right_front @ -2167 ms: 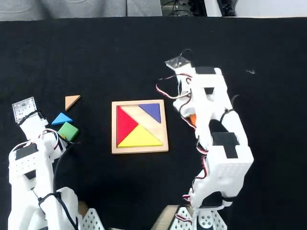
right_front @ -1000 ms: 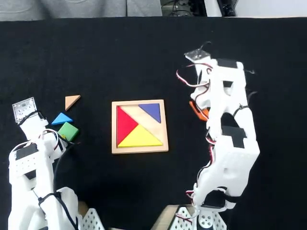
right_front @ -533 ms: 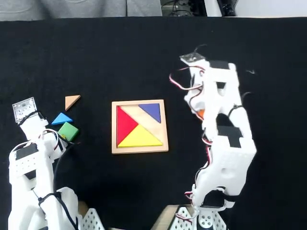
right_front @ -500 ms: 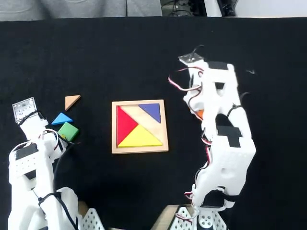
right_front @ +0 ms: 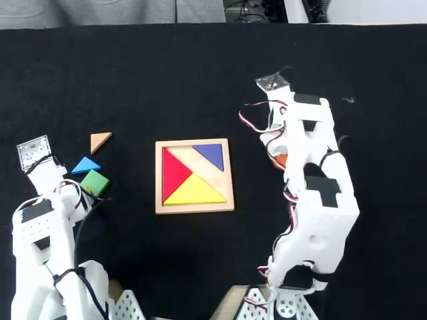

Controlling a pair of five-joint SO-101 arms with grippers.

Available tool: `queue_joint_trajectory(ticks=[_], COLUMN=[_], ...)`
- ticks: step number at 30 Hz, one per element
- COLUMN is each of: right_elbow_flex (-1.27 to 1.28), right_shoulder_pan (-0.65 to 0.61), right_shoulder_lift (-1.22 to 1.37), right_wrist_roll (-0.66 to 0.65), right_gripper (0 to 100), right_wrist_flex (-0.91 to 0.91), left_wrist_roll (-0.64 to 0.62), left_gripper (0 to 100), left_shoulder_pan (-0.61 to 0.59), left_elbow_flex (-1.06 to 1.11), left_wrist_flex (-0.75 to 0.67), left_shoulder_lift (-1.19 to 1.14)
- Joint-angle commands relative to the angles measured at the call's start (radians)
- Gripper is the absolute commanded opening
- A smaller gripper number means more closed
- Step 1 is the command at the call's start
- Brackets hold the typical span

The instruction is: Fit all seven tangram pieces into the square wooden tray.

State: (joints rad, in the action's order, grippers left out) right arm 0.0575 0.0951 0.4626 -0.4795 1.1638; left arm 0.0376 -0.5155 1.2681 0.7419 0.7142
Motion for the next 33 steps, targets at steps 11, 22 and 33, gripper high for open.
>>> queue_joint_trajectory(ticks=[11, 22, 33], right_elbow_flex=[-0.077, 0.165, 0.384], right_shoulder_pan=[-0.012, -0.333, -0.502], right_shoulder_lift=[-0.254, -0.591, -0.59], right_wrist_roll=[0.066, 0.454, 0.873], right_gripper=[1.1, 1.1, 1.1], right_wrist_flex=[0.252, 0.279, -0.014], left_wrist_roll=[0.006, 0.006, 0.006], left_gripper=[18, 18, 18], left_shoulder_pan=[-0.001, -0.001, 0.001], left_elbow_flex=[-0.005, -0.005, -0.005], left_wrist_flex=[-0.014, -0.014, -0.014], left_shoulder_lift=[0.018, 0.017, 0.015])
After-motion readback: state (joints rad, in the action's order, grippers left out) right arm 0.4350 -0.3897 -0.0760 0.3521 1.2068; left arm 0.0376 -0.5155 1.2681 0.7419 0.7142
